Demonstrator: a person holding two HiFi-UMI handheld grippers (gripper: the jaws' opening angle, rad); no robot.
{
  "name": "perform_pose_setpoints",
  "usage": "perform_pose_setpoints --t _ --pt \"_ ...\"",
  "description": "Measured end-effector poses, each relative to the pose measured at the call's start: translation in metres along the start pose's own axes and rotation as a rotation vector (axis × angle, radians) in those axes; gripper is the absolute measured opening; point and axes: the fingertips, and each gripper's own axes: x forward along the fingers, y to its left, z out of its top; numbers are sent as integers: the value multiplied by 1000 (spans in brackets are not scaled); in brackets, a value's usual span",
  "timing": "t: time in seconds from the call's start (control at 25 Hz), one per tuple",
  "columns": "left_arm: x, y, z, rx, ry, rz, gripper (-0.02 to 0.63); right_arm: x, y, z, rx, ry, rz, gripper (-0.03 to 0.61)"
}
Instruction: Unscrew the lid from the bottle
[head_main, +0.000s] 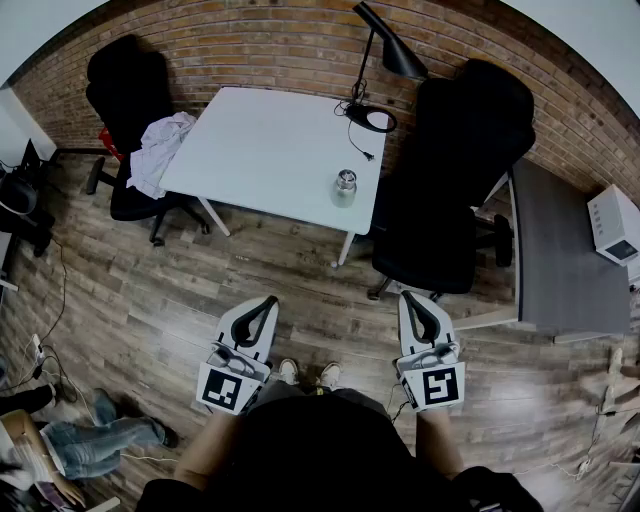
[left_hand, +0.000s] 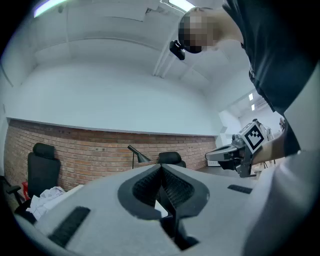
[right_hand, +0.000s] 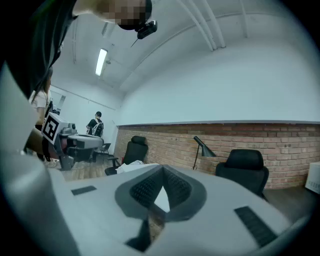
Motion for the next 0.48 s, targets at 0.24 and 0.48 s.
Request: perform_pose_setpoints --t 0.24,0.48 --pt "3 -10 -4 7 14 9 25 -6 -6 -6 48 -22 30 14" --pt "-4 -6 -14 6 47 45 25 -5 -6 -18 92 -29 52 14"
